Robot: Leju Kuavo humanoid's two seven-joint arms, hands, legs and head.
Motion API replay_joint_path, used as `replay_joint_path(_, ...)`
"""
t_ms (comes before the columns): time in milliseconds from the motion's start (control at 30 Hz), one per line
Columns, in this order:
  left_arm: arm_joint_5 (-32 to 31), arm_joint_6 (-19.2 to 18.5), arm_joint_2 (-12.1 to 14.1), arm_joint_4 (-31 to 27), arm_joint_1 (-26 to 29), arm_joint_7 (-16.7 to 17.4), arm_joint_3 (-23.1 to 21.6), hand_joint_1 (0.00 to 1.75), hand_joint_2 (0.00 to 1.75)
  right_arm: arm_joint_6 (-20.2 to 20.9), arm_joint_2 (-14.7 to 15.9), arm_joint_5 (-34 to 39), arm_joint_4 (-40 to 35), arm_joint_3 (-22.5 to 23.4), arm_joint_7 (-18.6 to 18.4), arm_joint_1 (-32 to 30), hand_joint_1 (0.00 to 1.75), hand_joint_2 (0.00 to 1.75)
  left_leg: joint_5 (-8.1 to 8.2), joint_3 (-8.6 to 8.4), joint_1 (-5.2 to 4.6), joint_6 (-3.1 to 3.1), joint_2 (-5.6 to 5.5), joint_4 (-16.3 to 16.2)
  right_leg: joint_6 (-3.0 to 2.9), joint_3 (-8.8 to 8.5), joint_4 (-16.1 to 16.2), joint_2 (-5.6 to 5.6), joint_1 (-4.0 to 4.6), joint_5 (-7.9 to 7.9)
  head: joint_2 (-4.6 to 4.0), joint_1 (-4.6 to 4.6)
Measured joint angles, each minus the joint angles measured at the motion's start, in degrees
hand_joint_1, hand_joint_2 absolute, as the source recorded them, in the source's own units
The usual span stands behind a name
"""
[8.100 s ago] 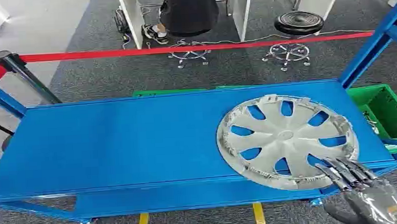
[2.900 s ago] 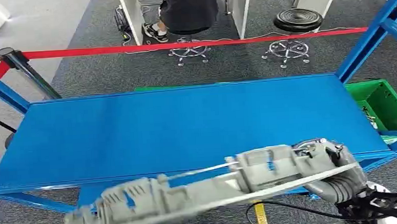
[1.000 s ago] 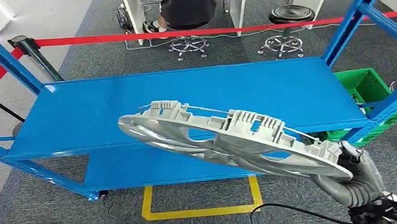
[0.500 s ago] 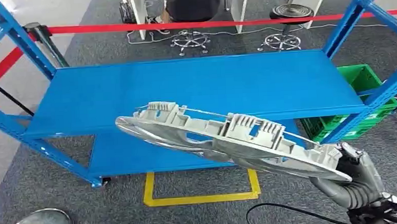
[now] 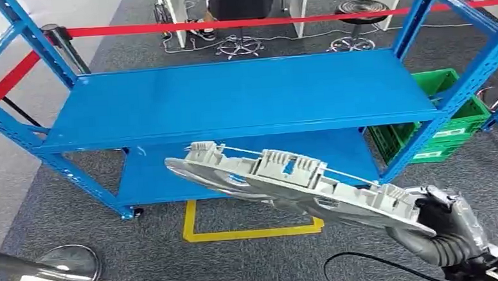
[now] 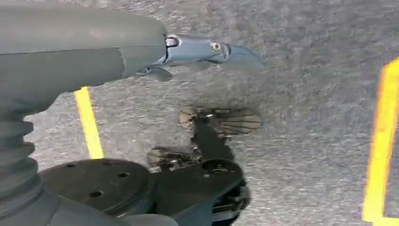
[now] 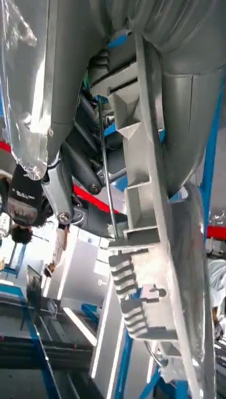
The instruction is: Take the parts from the cabinet and place them on the table.
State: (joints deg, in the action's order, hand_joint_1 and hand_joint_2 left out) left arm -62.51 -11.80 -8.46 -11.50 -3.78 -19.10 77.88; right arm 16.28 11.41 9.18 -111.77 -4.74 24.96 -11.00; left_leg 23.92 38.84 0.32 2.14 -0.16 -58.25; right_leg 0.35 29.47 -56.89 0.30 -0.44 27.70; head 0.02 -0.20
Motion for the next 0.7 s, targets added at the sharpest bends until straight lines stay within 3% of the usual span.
replay_joint_path(67,-0.3,0.0,-0.1,0.0,-0.1,0.0,0.0,0.00,1.75,0.0,0.0,0.0,0.0,0.0,0.2,0.0,1.75,1.75,7.25,2.33,0.07,0.44,0.02,-9.0,-0.17,1.84,-0.1,0.03,0.04,-1.80,0.00,-0.13)
replay_joint_path(100,-0.3,0.0,-0.1,0.0,-0.2,0.0,0.0,0.00,1.75,0.0,0.0,0.0,0.0,0.0,0.2,0.0,1.75,1.75,8.94,3.10,0.06,0.53,0.01,-13.3,-0.16,2.91,-0.2,0.01,0.10,-2.55,0.00,-0.13)
replay_joint_path(133,-0.3,0.0,0.0,0.0,-0.2,0.0,0.0,0.00,1.75,0.1,0.0,-0.2,0.0,0.0,0.2,-0.1,1.75,1.75,8.74,2.97,0.06,0.51,0.01,-15.8,-0.04,3.94,-0.2,-0.02,0.13,-3.27,0.00,-0.13)
replay_joint_path(167,-0.3,0.0,0.0,0.0,-0.2,0.0,0.0,0.00,1.75,0.1,0.0,-0.3,0.0,0.0,0.2,-0.2,1.75,1.75,7.15,1.76,0.05,0.45,0.01,-15.7,0.09,4.88,-0.3,-0.07,0.13,-3.94,0.00,-0.11)
replay_joint_path(200,-0.3,0.0,0.0,0.0,-0.2,0.0,0.0,0.00,1.75,0.1,0.0,-0.3,0.0,0.0,0.2,-0.2,1.75,1.75,5.07,-0.32,0.05,0.34,0.01,-13.9,0.21,5.79,-0.3,-0.07,0.14,-4.59,0.00,-0.13)
replay_joint_path(233,-0.3,0.0,0.1,0.0,-0.2,0.0,0.0,0.00,1.75,0.2,0.0,-0.3,0.0,0.0,0.3,-0.2,1.75,1.75,3.26,-3.52,0.05,0.16,0.01,-10.1,0.31,6.70,-0.4,-0.07,0.12,-5.32,0.00,-0.11)
replay_joint_path(267,-0.3,0.0,0.1,0.0,-0.3,0.0,0.0,0.00,1.75,0.2,0.0,-0.5,0.0,0.0,0.4,-0.2,1.75,1.75,3.23,-7.90,0.05,-0.11,0.01,-4.7,0.53,7.35,-0.4,0.00,0.12,-6.05,0.00,-0.15)
replay_joint_path(300,-0.3,0.0,0.1,0.0,-0.5,0.0,0.0,0.00,1.75,0.3,0.0,-0.5,-0.1,0.0,0.4,-0.2,1.75,1.75,4.79,-12.85,-0.12,-0.36,-0.01,0.8,0.87,7.76,-0.6,0.03,0.42,-6.49,0.00,-0.18)
replay_joint_path(333,-0.3,0.3,0.1,0.0,-0.7,0.1,0.0,0.00,1.75,0.3,0.0,-0.6,-0.2,0.0,0.5,-0.1,1.75,1.75,6.27,-14.59,-0.15,-0.79,-0.04,4.8,1.18,8.12,-0.8,-0.05,0.44,-7.14,0.00,-0.13)
replay_joint_path(433,-0.3,0.9,0.1,0.0,-0.5,1.2,0.0,0.00,1.75,0.4,-0.2,-0.3,-0.2,0.0,0.6,-0.2,1.75,1.75,4.89,-12.84,-0.53,-1.85,-0.02,4.3,2.34,8.35,0.2,-0.12,0.12,-9.36,0.00,0.02)
replay_joint_path(467,-0.3,0.9,0.0,0.0,-0.4,1.3,0.0,0.00,1.75,0.4,-0.2,-0.2,-0.2,0.0,0.7,-0.2,1.75,1.75,4.12,-12.23,-0.17,-2.34,0.29,4.4,2.58,8.77,-0.1,-0.06,-0.09,-8.64,0.00,-0.18)
replay_joint_path(500,-0.3,0.9,0.2,0.0,-0.4,1.4,0.0,0.00,1.75,0.5,-0.3,-0.1,-0.2,0.0,0.8,-0.2,1.75,1.75,3.39,-11.55,-0.23,-2.67,0.34,4.4,2.87,9.85,-1.5,-0.18,-0.07,-5.52,0.00,0.10)
replay_joint_path(533,-0.3,0.9,0.3,0.0,-0.4,1.4,0.0,0.00,1.75,0.5,-0.3,-0.1,-0.2,0.0,0.8,-0.2,1.75,1.75,2.73,-10.78,-0.23,-2.99,0.42,4.4,3.00,10.66,-4.9,-0.16,-0.15,-1.65,0.00,0.28)
replay_joint_path(567,-0.3,0.9,0.4,0.0,-0.4,1.4,0.0,0.00,1.75,0.5,-0.3,-0.1,-0.1,0.0,0.8,-0.2,1.75,1.75,1.99,-9.87,-0.25,-3.06,0.42,4.3,3.21,11.76,-9.8,-0.16,-0.14,1.88,0.00,0.33)
replay_joint_path(600,-0.3,0.9,0.4,0.0,-0.4,1.4,0.1,0.00,1.75,0.5,-0.3,-0.1,-0.1,0.0,0.8,-0.2,1.75,1.75,1.19,-8.90,-0.33,-3.10,0.42,4.3,3.32,12.69,-14.8,-0.14,-0.13,4.33,0.00,0.33)
replay_joint_path(633,-0.3,0.8,0.4,0.0,-0.4,1.4,0.1,0.00,1.75,0.5,-0.3,-0.1,-0.1,0.0,0.9,-0.2,1.75,1.75,0.44,-7.91,-0.37,-3.10,0.42,4.2,3.39,12.93,-18.3,-0.14,-0.13,4.89,0.00,0.31)
replay_joint_path(667,-0.3,0.8,0.4,0.0,-0.4,1.4,0.1,0.00,1.75,0.5,-0.3,0.0,-0.1,0.0,0.9,-0.2,1.75,1.75,-0.26,-6.99,-0.39,-3.00,0.43,4.2,3.37,12.11,-19.1,-0.14,-0.13,3.60,0.00,0.31)
replay_joint_path(700,-0.3,0.8,0.4,0.0,-0.3,1.4,0.1,0.00,1.75,0.6,-0.3,0.1,-0.1,0.0,0.9,-0.2,1.75,1.75,-0.90,-6.08,-0.38,-2.88,0.43,4.1,3.32,10.25,-17.9,-0.14,-0.13,1.36,0.00,0.33)
